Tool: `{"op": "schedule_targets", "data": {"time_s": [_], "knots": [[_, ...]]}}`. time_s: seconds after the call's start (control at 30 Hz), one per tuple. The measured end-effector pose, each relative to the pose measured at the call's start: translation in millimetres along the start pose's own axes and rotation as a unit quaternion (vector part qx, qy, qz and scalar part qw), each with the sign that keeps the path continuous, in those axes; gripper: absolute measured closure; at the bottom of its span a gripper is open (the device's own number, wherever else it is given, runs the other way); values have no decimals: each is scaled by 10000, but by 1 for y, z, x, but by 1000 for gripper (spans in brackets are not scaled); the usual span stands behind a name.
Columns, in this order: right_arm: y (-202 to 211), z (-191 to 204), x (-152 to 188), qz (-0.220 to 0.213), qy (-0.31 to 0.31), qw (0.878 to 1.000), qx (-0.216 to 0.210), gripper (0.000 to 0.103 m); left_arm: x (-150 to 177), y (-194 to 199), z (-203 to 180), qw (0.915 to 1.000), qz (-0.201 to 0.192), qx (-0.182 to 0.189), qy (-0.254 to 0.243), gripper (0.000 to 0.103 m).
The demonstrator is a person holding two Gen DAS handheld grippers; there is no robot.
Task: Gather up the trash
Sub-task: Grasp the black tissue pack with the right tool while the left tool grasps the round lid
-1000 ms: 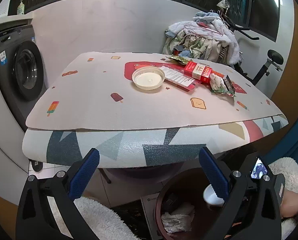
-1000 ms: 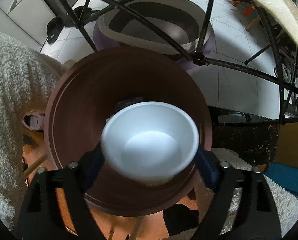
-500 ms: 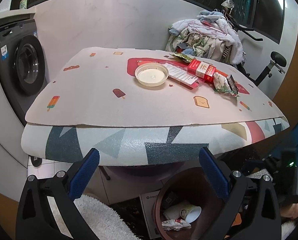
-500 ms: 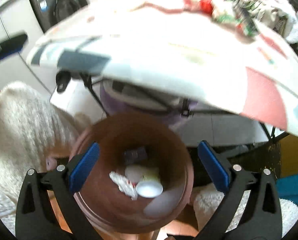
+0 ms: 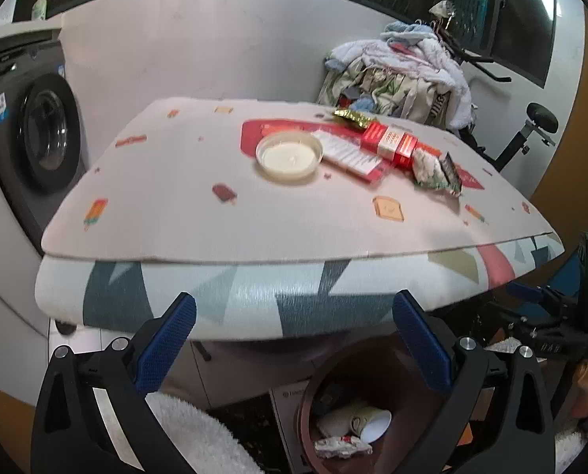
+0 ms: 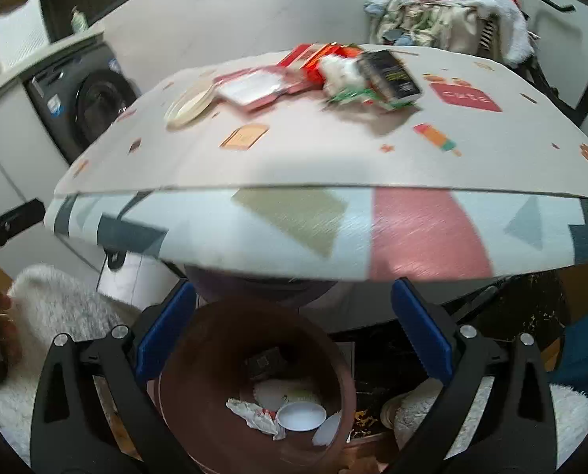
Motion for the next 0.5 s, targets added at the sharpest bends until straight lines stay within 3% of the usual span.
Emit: {"op": "schedule_targets", "data": {"time_s": [0.17,0.3,0.5], "knots": [[10,-20,-21,20,-62,10000,-66,6,-23,2,-4,9997,-216,11,-151,6],[23,-43,-47,-244,64,9981,561,6,-46,-4,-7,9992,-249,67,-295,6],[23,-75,-96,-519,180,9956,755,6,-73,-24,-5,9991,-34,316,-284,6]]}}
Point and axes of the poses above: each gripper's, at about its wrist camera, not at the fingertips, and y roughly against the way its jaws point, z to its left, x to its underside, the point moved 5 cm from there along -y, roughly the way its jaws point, and after that the axes turned 1 degree about -x, right-handed, at the moved point
